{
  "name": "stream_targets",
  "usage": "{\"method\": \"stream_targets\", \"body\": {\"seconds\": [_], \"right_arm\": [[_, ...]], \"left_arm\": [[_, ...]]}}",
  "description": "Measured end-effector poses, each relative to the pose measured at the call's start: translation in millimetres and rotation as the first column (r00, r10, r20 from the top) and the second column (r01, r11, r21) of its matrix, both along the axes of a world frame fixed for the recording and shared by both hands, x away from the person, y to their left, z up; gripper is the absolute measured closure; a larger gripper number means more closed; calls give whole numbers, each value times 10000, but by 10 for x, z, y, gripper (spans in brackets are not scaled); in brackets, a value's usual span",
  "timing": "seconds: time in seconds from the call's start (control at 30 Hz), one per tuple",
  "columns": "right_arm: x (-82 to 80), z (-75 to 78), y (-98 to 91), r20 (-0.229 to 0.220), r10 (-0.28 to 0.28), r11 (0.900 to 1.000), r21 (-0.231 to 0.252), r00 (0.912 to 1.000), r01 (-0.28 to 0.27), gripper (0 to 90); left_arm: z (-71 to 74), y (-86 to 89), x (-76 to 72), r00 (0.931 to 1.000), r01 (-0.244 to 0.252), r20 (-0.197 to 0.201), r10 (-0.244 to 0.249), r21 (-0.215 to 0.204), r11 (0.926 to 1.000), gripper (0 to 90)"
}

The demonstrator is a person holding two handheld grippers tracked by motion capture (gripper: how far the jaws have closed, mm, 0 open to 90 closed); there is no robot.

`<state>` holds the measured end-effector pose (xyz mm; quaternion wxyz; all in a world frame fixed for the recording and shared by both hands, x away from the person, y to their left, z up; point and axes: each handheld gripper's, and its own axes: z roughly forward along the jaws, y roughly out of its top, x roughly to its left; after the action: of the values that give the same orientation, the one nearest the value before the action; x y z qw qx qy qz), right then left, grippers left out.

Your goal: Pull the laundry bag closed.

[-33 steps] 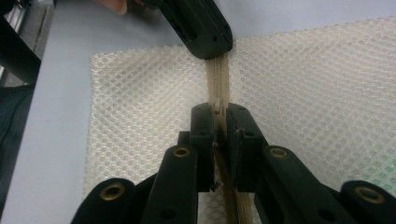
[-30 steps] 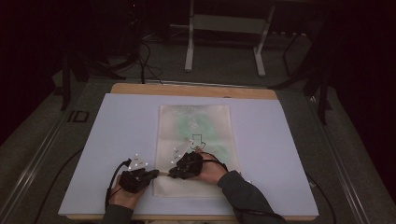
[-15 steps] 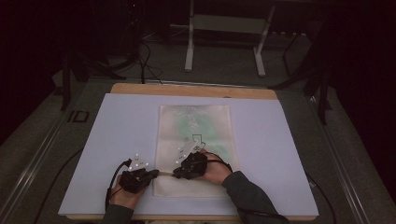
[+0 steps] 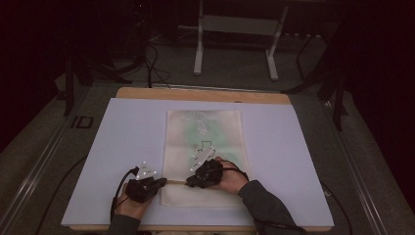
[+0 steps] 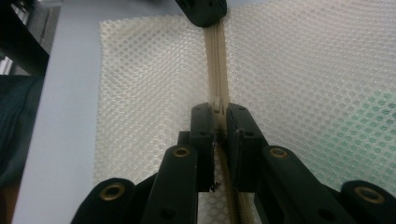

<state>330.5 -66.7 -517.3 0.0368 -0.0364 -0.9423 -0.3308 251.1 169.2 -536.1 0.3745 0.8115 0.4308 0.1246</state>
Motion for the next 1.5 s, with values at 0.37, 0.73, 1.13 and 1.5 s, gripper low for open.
{"method": "stream_targets", "body": {"seconds": [0.37, 0.73, 1.13, 1.5], "right_arm": [[2, 5, -59, 11, -32, 10000, -53, 10000, 33, 825], [5, 18, -182, 14, -108, 9999, -92, 9999, 108, 825], [16, 16, -389, -91, -340, 9993, -127, 9994, 339, 825], [8, 47, -540, -125, -422, 9991, -101, 9990, 421, 825]], "left_arm": [[6, -12, -3, 10000, 9, 50, -10, 152, 9999, 897], [3, -6, 3, 10000, -13, -12, 14, 46, 10000, 897], [2, 0, 5, 10000, -26, -55, 26, -15, 10000, 897], [2, 3, 7, 10000, -16, -76, 16, -55, 10000, 897]]}}
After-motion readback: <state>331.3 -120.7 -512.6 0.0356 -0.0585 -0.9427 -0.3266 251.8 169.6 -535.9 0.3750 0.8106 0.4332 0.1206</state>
